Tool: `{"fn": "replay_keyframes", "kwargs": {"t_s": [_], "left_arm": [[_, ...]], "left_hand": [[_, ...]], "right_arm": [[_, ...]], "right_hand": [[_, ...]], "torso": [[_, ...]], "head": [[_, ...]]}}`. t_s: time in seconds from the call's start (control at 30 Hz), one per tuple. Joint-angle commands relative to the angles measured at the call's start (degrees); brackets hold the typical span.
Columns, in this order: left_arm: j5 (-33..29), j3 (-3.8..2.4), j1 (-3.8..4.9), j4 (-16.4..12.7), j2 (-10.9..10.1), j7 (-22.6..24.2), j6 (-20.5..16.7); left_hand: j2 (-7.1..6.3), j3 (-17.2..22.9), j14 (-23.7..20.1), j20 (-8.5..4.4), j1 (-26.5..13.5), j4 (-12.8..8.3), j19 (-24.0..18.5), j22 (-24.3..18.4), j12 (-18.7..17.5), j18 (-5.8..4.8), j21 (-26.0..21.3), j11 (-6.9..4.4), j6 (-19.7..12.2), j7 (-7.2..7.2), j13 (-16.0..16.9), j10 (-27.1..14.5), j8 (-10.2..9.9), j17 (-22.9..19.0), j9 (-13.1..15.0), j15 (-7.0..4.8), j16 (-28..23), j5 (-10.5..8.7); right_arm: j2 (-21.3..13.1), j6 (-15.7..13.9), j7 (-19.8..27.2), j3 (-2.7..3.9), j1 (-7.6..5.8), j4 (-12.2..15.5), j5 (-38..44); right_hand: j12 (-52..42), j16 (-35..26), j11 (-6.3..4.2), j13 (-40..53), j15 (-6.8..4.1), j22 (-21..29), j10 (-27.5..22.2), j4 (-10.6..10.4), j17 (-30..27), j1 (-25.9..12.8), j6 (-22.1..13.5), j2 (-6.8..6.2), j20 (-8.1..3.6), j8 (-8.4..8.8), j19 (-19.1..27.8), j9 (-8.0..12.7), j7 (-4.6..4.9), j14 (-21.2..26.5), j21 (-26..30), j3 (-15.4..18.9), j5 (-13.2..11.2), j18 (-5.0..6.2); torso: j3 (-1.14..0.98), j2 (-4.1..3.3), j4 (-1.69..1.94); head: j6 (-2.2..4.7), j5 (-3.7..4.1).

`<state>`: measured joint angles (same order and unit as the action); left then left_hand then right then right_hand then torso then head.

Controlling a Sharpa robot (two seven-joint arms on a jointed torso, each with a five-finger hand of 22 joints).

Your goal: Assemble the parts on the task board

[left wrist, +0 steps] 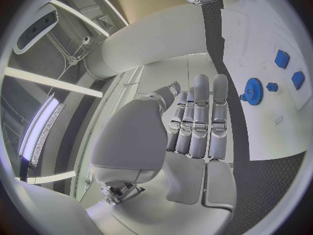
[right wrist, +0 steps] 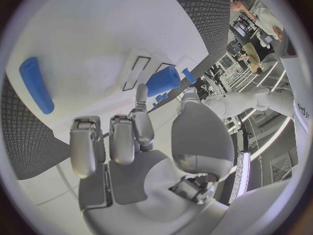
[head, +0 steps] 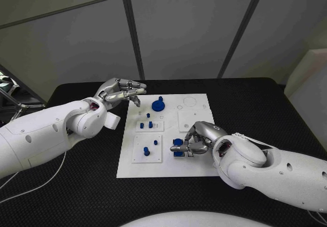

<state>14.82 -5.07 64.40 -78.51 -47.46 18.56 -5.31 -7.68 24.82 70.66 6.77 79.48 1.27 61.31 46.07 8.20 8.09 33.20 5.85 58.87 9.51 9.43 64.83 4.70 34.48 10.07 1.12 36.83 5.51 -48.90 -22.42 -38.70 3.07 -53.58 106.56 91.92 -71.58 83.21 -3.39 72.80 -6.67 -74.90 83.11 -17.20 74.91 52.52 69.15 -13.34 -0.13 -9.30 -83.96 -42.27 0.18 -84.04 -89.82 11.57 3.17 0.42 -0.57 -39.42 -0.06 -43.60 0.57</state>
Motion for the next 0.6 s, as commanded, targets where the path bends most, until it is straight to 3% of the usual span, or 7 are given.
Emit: {"fn": "replay_keyframes", "kwargs": {"t_s": [0.03,0.2,0.3,0.37,0.6], "left_arm": [[-0.25,-0.04,0.08,-0.10,0.01,0.27,0.48],[-0.25,-0.04,0.07,-0.07,-0.01,0.28,0.49],[-0.25,-0.04,0.07,-0.07,-0.04,0.27,0.49],[-0.25,-0.04,0.07,-0.06,-0.04,0.26,0.48],[-0.25,-0.04,0.06,0.00,0.02,0.24,0.48]], "left_hand": [[0.18,-0.27,-0.14,0.34,-0.41,-0.08,-0.03,-0.06,0.03,2.35,-0.19,0.01,0.04,0.12,0.07,-0.21,-0.39,-0.09,0.07,0.05,-0.40,-0.32],[0.18,-0.28,-0.14,0.34,-0.41,-0.08,-0.02,-0.08,0.03,2.35,-0.23,0.01,0.03,0.12,0.08,-0.22,-0.40,-0.10,0.08,0.05,-0.41,-0.32],[0.16,-0.31,-0.14,0.34,-0.42,-0.09,-0.01,-0.11,0.02,2.35,-0.28,0.01,0.03,0.12,0.11,-0.24,-0.42,-0.12,0.10,0.05,-0.43,-0.33],[0.16,-0.31,-0.14,0.34,-0.42,-0.09,-0.01,-0.11,0.02,2.35,-0.28,0.01,0.03,0.12,0.11,-0.24,-0.42,-0.12,0.10,0.05,-0.43,-0.33],[0.16,-0.31,-0.14,0.34,-0.42,-0.09,-0.01,-0.11,0.02,2.35,-0.28,0.01,0.03,0.12,0.11,-0.24,-0.42,-0.12,0.10,0.05,-0.43,-0.33]], "right_arm": [[-0.24,-1.85,0.14,0.02,-0.06,0.45,0.94],[-0.81,-1.93,1.05,0.01,-0.06,1.13,1.25],[-1.29,-1.27,1.83,0.01,-0.06,1.63,1.63],[-1.57,-0.76,2.18,0.01,-0.06,1.86,1.78],[-2.17,0.30,2.65,0.00,-0.06,2.28,2.23]], "right_hand": [[0.28,-0.22,-0.18,0.00,-0.40,-15.10,-0.03,-0.02,1.20,-0.62,-0.05,0.16,-0.51,0.32,-6.04,-0.15,0.17,-3.19,-0.18,0.25,-0.30,-0.42],[0.11,-0.11,-0.25,0.20,-0.44,-15.10,0.11,0.11,1.45,1.49,0.31,1.42,-0.55,0.26,-6.04,-0.71,0.07,-3.25,-0.18,-1.46,-0.19,-0.42],[0.03,-0.03,-0.25,0.37,-0.42,-15.10,0.22,0.76,1.68,10.64,0.62,3.79,-0.50,0.47,-6.04,-1.56,0.02,-3.31,-0.18,-4.03,0.33,-0.42],[0.06,-0.01,-0.31,0.41,-0.46,-15.10,0.24,1.96,1.78,14.44,0.79,5.07,-0.51,0.56,-6.04,-1.98,-0.04,-3.33,-0.18,-5.04,0.37,-0.42],[-0.01,0.10,-0.32,0.58,-0.46,-15.10,0.32,4.53,2.08,18.18,0.99,6.03,-0.53,0.84,-6.04,-2.76,-0.02,-3.39,-0.18,-5.05,0.41,-0.42]], "torso": [[-0.01,0.00,0.02],[-0.07,0.00,-0.01],[-0.03,-0.02,0.02],[-0.02,-0.02,0.04],[-0.01,-0.03,-0.01]], "head": [[0.09,0.13],[0.16,0.11],[0.21,0.11],[0.21,0.12],[0.15,0.06]]}}
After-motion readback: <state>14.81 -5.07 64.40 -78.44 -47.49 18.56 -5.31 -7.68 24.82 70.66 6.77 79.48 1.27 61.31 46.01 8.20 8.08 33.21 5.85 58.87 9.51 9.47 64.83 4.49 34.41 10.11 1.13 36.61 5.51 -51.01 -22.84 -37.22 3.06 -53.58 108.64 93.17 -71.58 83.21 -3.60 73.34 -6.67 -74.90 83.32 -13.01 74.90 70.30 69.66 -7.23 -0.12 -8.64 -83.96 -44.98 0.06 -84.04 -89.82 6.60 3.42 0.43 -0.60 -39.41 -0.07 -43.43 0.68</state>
